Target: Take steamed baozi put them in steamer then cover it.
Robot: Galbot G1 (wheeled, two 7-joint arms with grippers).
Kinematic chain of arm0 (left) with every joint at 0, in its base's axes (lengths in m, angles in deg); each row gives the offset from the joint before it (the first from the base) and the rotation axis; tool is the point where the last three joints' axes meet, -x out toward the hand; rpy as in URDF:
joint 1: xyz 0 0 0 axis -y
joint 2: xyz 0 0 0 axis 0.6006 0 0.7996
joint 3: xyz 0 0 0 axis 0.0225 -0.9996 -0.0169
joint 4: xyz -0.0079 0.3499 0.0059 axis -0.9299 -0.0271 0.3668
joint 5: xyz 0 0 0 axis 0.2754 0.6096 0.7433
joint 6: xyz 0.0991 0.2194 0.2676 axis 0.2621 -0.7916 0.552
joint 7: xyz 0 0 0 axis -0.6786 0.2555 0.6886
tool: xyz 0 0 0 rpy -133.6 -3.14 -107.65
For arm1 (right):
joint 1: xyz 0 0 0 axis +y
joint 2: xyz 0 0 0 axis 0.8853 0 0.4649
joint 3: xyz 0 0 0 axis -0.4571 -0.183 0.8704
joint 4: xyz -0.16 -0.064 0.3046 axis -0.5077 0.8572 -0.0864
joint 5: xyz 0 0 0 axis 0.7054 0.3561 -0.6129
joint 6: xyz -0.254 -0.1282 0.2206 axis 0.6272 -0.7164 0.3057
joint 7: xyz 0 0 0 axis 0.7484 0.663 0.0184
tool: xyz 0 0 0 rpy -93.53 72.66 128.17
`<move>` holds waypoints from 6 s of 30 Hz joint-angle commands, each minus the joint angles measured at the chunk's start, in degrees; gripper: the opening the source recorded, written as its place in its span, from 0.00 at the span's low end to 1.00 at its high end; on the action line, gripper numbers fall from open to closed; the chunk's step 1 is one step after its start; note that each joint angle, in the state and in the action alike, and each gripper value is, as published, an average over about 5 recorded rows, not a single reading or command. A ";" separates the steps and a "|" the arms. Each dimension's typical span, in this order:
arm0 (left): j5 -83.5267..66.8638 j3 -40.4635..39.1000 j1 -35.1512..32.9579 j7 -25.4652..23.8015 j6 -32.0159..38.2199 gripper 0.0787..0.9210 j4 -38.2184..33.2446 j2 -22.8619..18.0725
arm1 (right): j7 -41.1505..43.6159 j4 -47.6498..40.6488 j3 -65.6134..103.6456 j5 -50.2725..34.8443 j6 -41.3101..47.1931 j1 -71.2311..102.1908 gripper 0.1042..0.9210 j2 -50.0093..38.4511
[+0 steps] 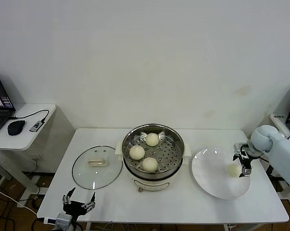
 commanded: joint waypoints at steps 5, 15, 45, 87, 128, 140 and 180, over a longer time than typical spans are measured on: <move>0.15 -0.08 0.20 -0.01 0.02 0.88 0.36 0.00 | -3.16 -3.74 1.38 2.59 -0.37 1.66 0.88 2.04; 0.36 -0.06 0.64 0.03 0.04 0.88 1.12 -0.17 | -4.50 -3.77 1.05 3.11 0.68 2.03 0.88 2.97; 0.69 -1.28 1.97 -0.23 0.07 0.88 2.02 -0.26 | -4.22 1.83 -0.69 -5.13 4.89 0.23 0.63 -2.51; 0.18 -0.46 4.89 -0.25 0.80 0.88 0.20 0.17 | -6.12 15.12 -53.40 -56.62 29.78 -55.89 0.62 20.24; -0.73 0.24 4.74 -0.30 0.90 0.88 0.56 0.44 | -11.47 11.38 -49.02 -48.08 35.34 -41.51 0.62 25.11; -0.80 0.31 4.98 -0.35 0.95 0.88 0.87 0.35 | -11.41 11.32 -48.66 -46.95 35.56 -40.55 0.62 24.68; -7.15 -2.28 3.34 7.91 5.19 0.88 -1.43 0.96 | -48.13 40.61 38.26 -58.78 19.44 21.37 0.88 -15.47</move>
